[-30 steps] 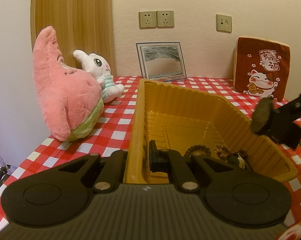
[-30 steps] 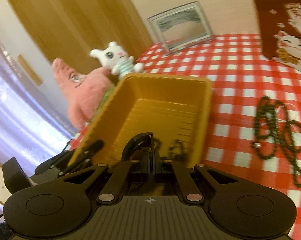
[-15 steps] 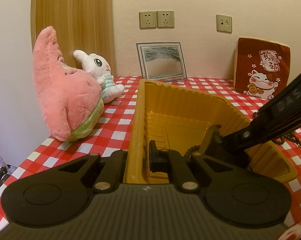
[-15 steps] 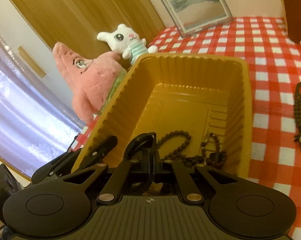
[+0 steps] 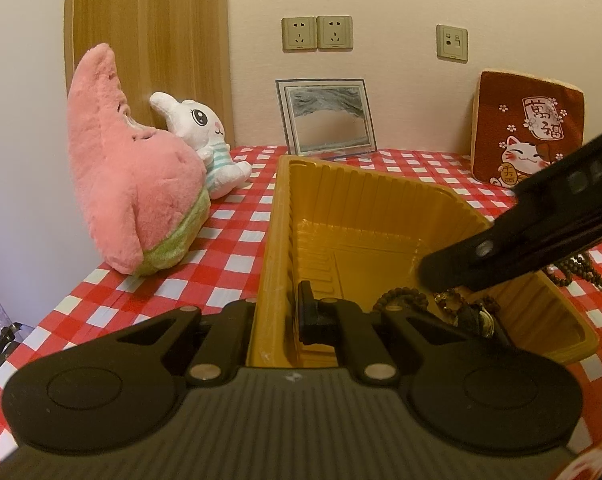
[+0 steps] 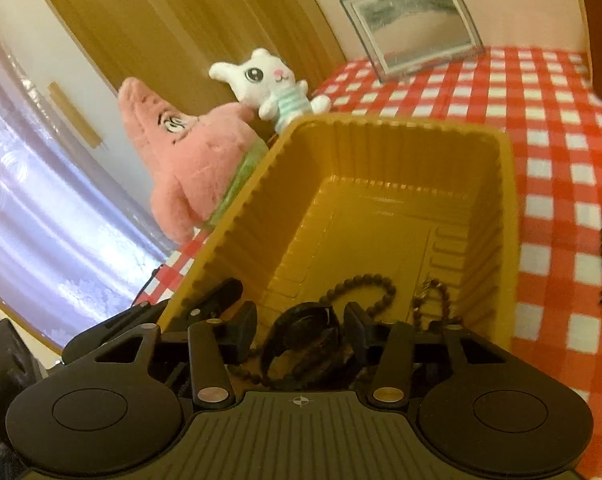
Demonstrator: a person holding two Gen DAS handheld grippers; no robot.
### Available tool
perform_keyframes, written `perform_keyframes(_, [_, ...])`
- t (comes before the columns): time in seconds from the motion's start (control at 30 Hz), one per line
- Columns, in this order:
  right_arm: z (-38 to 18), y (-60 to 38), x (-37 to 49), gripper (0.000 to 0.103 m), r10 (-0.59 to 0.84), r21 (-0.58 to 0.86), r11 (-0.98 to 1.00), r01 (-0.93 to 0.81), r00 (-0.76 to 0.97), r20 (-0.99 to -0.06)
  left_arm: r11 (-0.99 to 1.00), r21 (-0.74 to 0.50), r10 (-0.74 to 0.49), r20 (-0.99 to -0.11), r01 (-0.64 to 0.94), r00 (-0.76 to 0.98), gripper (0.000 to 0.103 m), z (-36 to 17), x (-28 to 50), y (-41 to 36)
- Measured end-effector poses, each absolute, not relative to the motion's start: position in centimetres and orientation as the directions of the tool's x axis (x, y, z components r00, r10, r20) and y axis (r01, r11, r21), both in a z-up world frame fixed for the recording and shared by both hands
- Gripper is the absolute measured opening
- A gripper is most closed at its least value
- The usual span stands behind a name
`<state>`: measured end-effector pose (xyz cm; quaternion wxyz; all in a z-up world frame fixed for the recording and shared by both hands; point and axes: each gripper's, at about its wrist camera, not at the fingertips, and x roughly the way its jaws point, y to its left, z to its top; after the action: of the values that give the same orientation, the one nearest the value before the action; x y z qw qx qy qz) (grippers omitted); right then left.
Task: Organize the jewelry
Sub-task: 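Carry the black band into the orange tray and open the right tool, then return the right tool to the pile and grasp a pearl-tipped bead strand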
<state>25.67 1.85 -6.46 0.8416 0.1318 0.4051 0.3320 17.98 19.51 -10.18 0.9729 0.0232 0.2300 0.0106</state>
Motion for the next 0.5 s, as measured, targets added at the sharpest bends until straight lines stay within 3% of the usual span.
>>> perform_keyframes(0.27, [-5.3,-2.4,23.9,0.049,0.572,0.376,0.818,-0.435,0.548,-0.611,0.999,0.045,0.034,-0.445,-0.015,0.895,0.005,-10.2,18.1,19.6])
perform_keyframes(0.5, [-6.4,-7.0,23.1,0.049,0.422,0.278,0.906,-0.320,0.612,-0.669,0.999,0.045,0.036,-0.440,-0.018,0.897,0.005,-9.9,18.2,19.5])
